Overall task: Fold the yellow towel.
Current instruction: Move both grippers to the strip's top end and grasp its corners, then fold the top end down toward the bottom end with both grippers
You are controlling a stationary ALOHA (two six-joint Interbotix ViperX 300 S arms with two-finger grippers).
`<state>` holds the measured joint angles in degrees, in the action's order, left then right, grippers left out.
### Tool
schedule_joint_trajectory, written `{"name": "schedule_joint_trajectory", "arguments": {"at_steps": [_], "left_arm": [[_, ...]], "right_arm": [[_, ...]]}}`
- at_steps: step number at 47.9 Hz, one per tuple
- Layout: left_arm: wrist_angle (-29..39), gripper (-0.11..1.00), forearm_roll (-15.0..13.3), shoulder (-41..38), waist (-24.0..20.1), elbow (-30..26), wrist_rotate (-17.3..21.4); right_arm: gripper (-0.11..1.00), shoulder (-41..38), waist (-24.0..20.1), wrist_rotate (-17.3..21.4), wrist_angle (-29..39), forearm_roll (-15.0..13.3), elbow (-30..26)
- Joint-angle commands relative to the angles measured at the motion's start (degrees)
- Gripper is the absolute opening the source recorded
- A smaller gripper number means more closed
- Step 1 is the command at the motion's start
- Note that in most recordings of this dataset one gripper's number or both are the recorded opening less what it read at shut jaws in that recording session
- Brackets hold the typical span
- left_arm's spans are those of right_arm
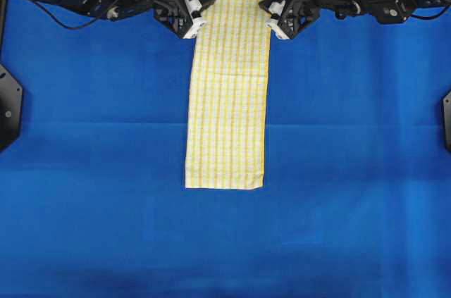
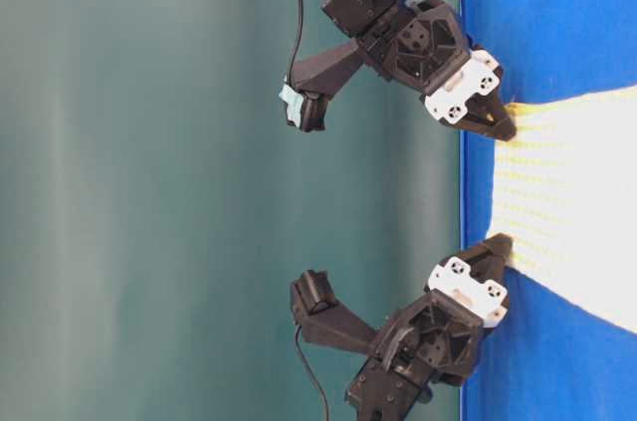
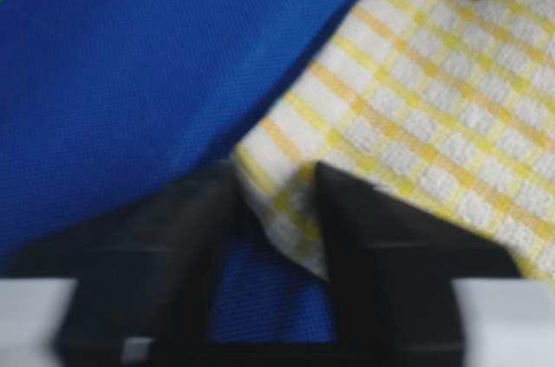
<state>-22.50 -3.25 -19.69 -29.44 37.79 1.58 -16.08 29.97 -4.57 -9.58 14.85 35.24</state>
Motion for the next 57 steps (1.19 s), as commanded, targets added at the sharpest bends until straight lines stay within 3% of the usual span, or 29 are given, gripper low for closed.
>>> {"name": "schedule_joint_trajectory", "arguments": {"at_steps": [1,5,8,38,57], "left_arm": [[-0.4,0.2,0.2,0.4,0.5,-1.0,0.4],[-0.4,0.04,0.2,-0.4,1.1,-1.3,0.4],[-0.4,0.04,0.2,-0.8,1.6,-1.7,0.5],[0.4,0.04,0.2,4.3,-0.4,-1.6,0.9],[3.1,0.04,0.2,7.2,-0.1,-0.5,2.1]], "right_arm": [[0.36,0.7,0.0,-0.5,-0.6,0.0,-1.3],[0.15,0.6,-0.2,-0.8,-0.6,-0.4,-1.5],[0.05,0.5,-0.3,-0.8,-0.6,-0.7,-1.6],[0.04,1.0,1.4,-1.5,-1.5,-1.1,-2.9],[0.04,5.9,0.5,-0.9,0.4,-1.1,-1.3]]}}
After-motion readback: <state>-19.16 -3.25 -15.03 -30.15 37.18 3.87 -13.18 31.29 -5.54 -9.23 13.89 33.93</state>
